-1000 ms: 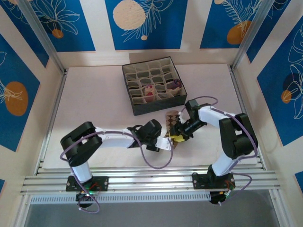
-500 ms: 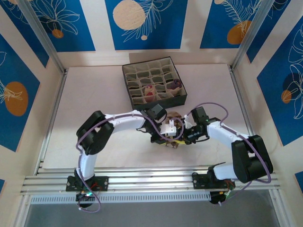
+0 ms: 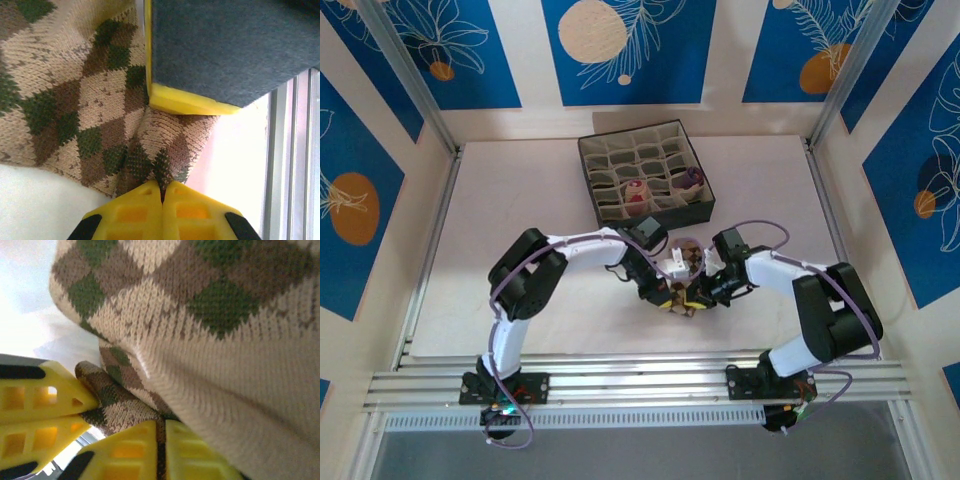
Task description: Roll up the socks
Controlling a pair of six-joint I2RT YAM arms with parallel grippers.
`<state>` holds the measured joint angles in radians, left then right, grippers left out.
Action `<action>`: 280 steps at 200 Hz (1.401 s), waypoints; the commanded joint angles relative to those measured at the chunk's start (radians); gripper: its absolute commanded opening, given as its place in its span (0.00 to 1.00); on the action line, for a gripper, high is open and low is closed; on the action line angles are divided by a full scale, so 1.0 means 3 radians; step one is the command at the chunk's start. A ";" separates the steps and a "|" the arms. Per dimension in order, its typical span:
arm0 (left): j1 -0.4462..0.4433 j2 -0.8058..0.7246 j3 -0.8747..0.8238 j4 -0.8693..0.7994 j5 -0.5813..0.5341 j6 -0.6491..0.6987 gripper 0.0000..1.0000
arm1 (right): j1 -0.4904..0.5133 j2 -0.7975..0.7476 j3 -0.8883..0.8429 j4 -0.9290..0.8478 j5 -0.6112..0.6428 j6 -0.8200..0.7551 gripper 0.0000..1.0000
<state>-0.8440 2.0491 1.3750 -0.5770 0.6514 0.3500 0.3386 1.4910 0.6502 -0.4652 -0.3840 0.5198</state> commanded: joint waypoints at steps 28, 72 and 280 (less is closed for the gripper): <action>0.0055 -0.0364 -0.0538 0.0781 -0.0106 -0.0201 0.17 | -0.0005 0.0124 0.0090 -0.0362 0.0212 -0.0038 0.00; 0.0139 -0.1008 -0.1352 0.1895 -0.0366 -0.0094 0.27 | -0.0062 0.0327 0.0202 -0.0451 0.0190 -0.0105 0.00; -0.0656 -0.0871 -0.2475 0.3988 -0.1859 0.1685 0.45 | -0.0144 0.1311 0.0991 -0.1022 -0.0364 -0.0727 0.00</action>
<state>-1.0328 1.7508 0.6128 0.6144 0.1631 0.8185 0.2878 1.8233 0.9260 -0.7498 -0.5110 0.3462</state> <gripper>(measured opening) 0.476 0.046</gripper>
